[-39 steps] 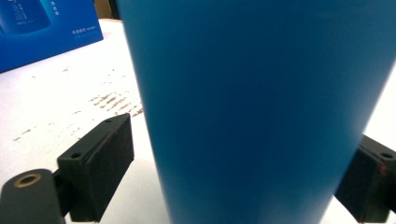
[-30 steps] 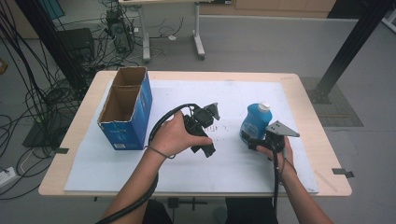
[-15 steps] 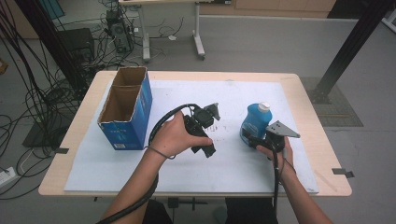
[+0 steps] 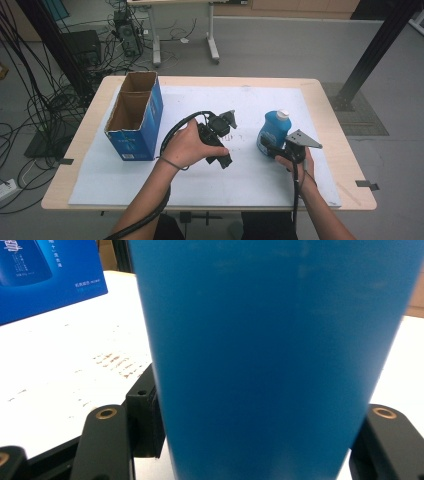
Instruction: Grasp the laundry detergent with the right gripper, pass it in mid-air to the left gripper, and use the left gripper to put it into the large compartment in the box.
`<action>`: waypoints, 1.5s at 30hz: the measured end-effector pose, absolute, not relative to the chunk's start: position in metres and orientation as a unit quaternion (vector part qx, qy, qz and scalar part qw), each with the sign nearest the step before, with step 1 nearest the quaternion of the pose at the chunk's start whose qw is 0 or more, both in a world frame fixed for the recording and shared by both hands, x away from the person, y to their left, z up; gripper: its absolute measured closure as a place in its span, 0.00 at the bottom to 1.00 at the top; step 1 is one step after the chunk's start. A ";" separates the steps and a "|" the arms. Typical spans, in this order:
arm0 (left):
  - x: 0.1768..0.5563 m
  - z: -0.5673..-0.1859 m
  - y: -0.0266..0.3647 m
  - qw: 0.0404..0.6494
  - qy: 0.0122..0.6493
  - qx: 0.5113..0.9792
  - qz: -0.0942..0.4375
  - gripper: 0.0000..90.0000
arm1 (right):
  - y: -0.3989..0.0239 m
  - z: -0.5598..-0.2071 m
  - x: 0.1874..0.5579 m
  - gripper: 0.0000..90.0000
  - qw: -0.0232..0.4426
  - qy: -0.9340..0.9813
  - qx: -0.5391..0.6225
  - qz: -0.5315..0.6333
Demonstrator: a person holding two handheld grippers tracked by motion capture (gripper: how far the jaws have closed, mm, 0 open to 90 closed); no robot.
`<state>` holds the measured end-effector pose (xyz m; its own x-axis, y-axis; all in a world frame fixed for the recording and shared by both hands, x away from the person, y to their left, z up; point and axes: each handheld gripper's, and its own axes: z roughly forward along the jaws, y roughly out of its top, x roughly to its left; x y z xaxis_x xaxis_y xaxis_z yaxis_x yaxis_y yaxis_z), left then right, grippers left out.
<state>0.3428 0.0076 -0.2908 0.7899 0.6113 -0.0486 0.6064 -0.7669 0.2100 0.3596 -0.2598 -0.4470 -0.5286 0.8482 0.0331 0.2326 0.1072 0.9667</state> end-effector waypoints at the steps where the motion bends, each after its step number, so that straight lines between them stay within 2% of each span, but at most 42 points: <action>1: 0.343 -0.291 0.008 0.109 0.324 0.940 0.012 0.08 | -0.260 -0.447 0.359 0.45 0.287 0.686 0.393 0.540; 45: 0.344 -0.292 0.006 0.104 0.322 0.941 0.011 0.08 | -0.259 -0.447 0.358 0.47 0.294 0.684 0.395 0.538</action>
